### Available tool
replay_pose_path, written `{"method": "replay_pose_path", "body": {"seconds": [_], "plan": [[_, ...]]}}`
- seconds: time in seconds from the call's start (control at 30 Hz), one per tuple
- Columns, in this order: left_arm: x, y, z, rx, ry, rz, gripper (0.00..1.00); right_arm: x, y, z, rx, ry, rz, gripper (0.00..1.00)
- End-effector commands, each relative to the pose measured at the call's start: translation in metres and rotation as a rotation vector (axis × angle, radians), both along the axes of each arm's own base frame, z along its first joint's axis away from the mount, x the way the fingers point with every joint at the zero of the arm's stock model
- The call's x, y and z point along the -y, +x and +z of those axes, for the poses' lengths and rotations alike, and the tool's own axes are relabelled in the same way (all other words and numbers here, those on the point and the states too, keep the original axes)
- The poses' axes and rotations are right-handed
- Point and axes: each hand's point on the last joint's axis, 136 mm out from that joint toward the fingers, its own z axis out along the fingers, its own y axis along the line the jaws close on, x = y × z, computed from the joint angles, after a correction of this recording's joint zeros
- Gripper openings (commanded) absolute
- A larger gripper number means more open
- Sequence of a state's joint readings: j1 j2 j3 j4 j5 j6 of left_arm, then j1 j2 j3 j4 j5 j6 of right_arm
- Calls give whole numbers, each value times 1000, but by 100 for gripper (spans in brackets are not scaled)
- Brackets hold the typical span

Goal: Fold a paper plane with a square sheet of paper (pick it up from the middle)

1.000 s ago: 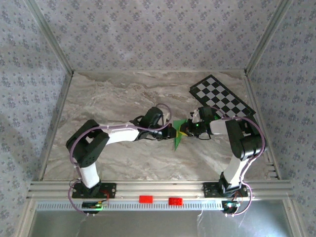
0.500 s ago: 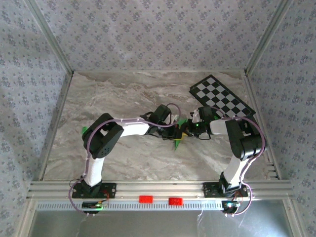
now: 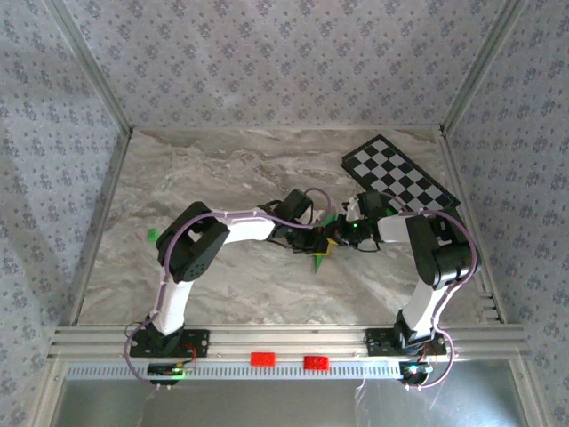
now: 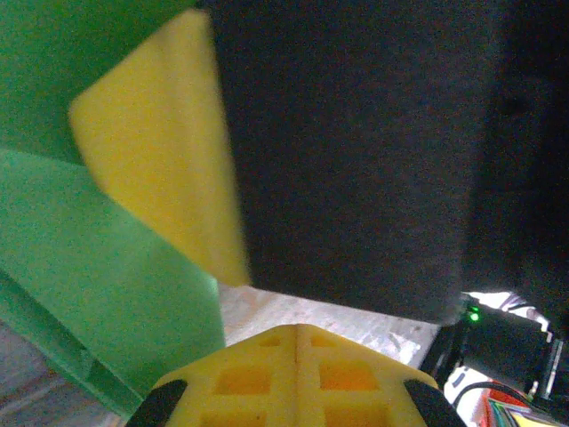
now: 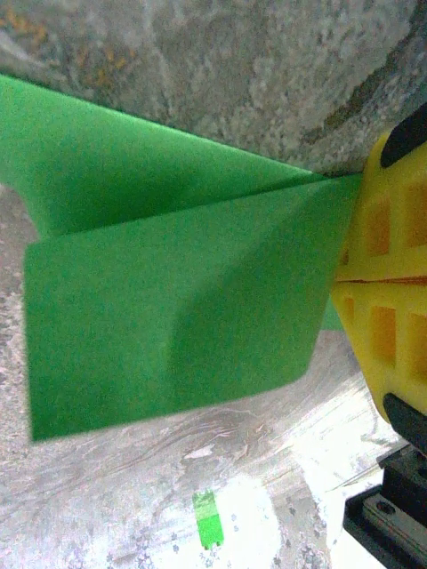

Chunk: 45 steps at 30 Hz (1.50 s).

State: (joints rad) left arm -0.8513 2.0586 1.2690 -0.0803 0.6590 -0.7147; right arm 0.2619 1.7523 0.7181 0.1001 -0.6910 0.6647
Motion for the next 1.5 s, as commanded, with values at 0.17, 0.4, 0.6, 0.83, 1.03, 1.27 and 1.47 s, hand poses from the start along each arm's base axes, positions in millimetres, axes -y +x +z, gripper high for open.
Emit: {"method": "replay_pose_path", "body": {"seconds": [0.17, 0.4, 0.6, 0.83, 1.03, 1.27, 1.47], "plan": [[-7, 0, -14, 36, 80, 2, 1, 12, -28, -40, -145, -117, -12, 8], [-14, -9, -21, 32, 103, -7, 0, 13, -29, -43, -151, -124, -13, 8], [-29, -18, -35, 37, 161, 14, 0, 15, -31, -45, -155, -134, -10, 7], [-34, -33, -30, 46, 158, 7, 0, 17, -33, -48, -160, -155, -9, 5], [-34, -36, -20, 76, 160, 18, 0, 17, -34, -49, -163, -157, -10, 4], [-27, -28, 14, 137, 97, 42, 0, 18, -35, -49, -169, -158, -14, 4], [-5, -14, 43, 159, -2, 41, 0, 18, -35, -49, -169, -159, -16, 4]]}}
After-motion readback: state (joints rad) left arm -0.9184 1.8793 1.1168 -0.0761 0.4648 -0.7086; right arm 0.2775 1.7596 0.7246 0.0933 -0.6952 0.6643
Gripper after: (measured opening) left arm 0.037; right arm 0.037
